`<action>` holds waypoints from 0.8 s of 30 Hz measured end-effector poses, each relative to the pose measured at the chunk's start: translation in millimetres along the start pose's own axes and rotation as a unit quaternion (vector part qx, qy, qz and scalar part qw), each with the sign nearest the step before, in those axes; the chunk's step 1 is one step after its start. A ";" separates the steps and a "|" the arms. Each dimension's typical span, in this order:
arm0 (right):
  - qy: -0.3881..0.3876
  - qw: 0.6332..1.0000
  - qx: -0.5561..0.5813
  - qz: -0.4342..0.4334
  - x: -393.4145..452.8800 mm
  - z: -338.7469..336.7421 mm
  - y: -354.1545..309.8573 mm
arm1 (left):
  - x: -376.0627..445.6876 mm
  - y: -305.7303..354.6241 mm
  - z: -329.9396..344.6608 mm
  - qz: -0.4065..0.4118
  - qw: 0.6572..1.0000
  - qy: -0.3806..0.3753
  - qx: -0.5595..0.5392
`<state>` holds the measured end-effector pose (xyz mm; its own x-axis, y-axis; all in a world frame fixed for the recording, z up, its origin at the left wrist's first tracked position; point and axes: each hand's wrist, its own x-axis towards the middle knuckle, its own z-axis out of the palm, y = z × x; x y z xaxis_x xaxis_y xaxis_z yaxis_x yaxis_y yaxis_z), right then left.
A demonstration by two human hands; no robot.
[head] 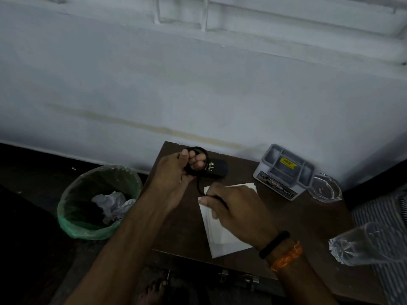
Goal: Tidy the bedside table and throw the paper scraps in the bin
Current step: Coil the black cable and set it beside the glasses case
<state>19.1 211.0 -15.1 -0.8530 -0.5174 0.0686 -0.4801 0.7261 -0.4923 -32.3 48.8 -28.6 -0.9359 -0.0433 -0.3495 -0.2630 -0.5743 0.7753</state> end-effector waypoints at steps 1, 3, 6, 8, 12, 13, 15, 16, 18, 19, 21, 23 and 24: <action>-0.046 0.999 -0.016 0.006 -1.5 4.2 -1.1 | 0.2 1.9 -1.0 -0.011 0.999 0.002 -0.042; -0.117 0.992 -0.042 0.035 -3.0 13.3 0.2 | -0.5 4.6 -1.8 -0.033 0.995 0.011 -0.097; -0.148 0.981 -0.054 0.113 -4.7 19.0 8.0 | -3.3 3.6 2.1 -0.064 0.990 0.026 -0.126; -0.126 0.976 -0.070 0.165 -5.4 15.2 14.3 | -4.0 2.6 4.6 -0.067 0.991 0.024 -0.116; -0.088 0.964 -0.084 0.234 -4.8 9.6 22.1 | -4.2 3.8 3.9 0.004 0.996 0.045 0.070; -0.070 0.965 -0.045 0.249 -4.2 8.0 23.6 | -3.9 2.9 3.0 0.044 0.984 0.045 0.169; -0.024 0.958 0.073 0.275 -2.5 5.0 25.4 | -3.7 -0.6 3.6 0.101 0.948 0.023 0.300; -0.010 0.951 0.128 0.281 -1.8 4.3 26.5 | -3.7 -2.9 4.4 0.106 0.941 0.008 0.322; 0.002 0.935 0.205 0.289 2.3 4.2 26.3 | -4.0 -7.8 5.5 0.107 0.937 -0.016 0.331; 0.002 0.927 0.233 0.295 4.4 5.5 25.6 | -4.6 -9.3 5.8 0.108 0.937 -0.026 0.330; 0.010 0.912 0.275 0.304 7.9 9.0 22.6 | -4.5 -11.3 5.2 0.105 0.936 -0.045 0.333; 0.028 0.911 0.283 0.300 10.0 11.2 21.3 | -4.2 -12.3 3.8 0.097 0.930 -0.068 0.348; 0.042 0.919 0.271 0.284 10.6 11.8 21.1 | -4.2 -12.9 3.6 0.093 0.927 -0.082 0.354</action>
<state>2.3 215.5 -35.0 -0.9581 -0.0722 -0.2771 0.1997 0.5250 -0.8273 -25.8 59.3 -35.3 -0.9882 0.0715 -0.1358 -0.1271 0.1144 0.9853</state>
